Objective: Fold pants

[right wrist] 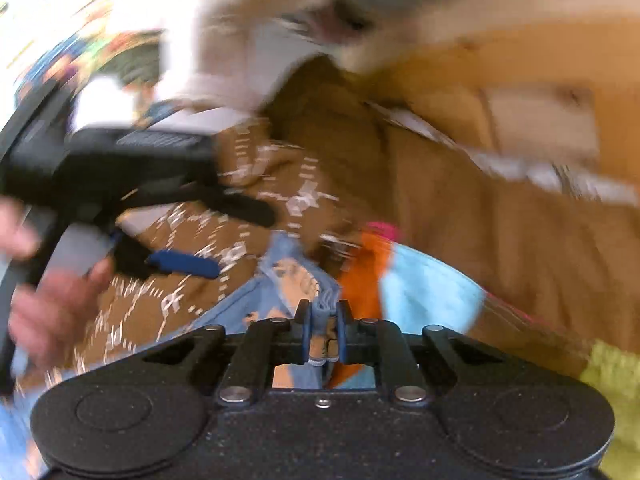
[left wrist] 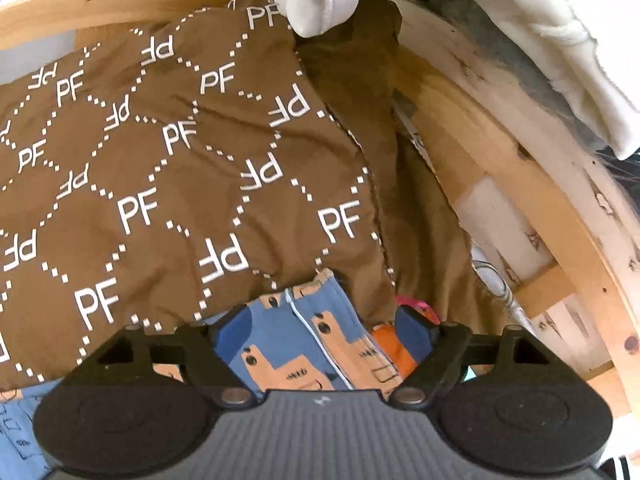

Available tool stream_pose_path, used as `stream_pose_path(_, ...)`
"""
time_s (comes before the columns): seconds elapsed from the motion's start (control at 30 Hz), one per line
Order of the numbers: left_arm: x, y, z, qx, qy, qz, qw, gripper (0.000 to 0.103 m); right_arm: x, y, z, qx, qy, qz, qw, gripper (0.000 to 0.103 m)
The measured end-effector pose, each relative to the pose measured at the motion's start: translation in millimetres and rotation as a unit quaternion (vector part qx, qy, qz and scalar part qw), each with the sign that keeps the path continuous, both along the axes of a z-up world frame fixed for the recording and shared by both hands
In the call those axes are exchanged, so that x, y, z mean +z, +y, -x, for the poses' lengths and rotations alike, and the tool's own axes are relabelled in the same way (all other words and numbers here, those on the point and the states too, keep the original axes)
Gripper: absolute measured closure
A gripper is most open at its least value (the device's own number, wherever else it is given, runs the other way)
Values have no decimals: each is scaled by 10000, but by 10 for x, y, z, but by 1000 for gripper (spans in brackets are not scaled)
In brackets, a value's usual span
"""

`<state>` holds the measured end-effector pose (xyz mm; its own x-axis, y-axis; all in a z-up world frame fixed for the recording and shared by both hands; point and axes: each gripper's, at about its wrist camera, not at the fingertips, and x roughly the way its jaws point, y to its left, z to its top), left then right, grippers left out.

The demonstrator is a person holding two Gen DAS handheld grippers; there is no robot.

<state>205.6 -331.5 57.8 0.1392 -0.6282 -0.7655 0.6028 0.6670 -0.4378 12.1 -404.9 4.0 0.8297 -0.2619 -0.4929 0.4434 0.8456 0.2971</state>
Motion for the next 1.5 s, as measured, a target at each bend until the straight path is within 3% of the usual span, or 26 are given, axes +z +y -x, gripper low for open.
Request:
stream_pose_path(0.17,-13,94,-8,-53,386,19,9992,19,72,455,-67,861,95,1161,9895,90)
stream_pose_path(0.27,-25,139,6,59,291,-157,9994,22,61,649,-89,1291,165,1570,9790,90)
stream_pose_path(0.37,-67,178,4,153,287,-296,9990,33,35,740,-131,1522,281,1736,9726,90)
stream_pose_path(0.43,-132,214,-5,174,504,-271,9982,49,28,760,-131,1580,309,1825,9699,90)
stream_pose_path(0.5,-186,260,-10,214,718,-170,9970,57,26,771,-118,1629,328,1889,9678,90)
stream_pose_path(0.73,-228,492,26,379,891,141,9952,70,6,970,-84,1959,414,2344,9513,90)
stream_pose_path(0.87,-219,662,35,483,786,238,9954,86,-19,1123,-85,2199,470,2656,9375,90)
stream_pose_path(0.93,-232,809,38,586,753,320,9949,92,-20,1189,-80,2299,470,2736,9328,90)
stream_pose_path(1.23,-288,1665,73,1224,899,857,9847,93,22,1572,-31,2995,298,2849,9101,90)
stream_pose_path(1.5,-458,2261,183,1615,582,507,9839,93,-72,1995,-107,3732,411,2349,8966,90)
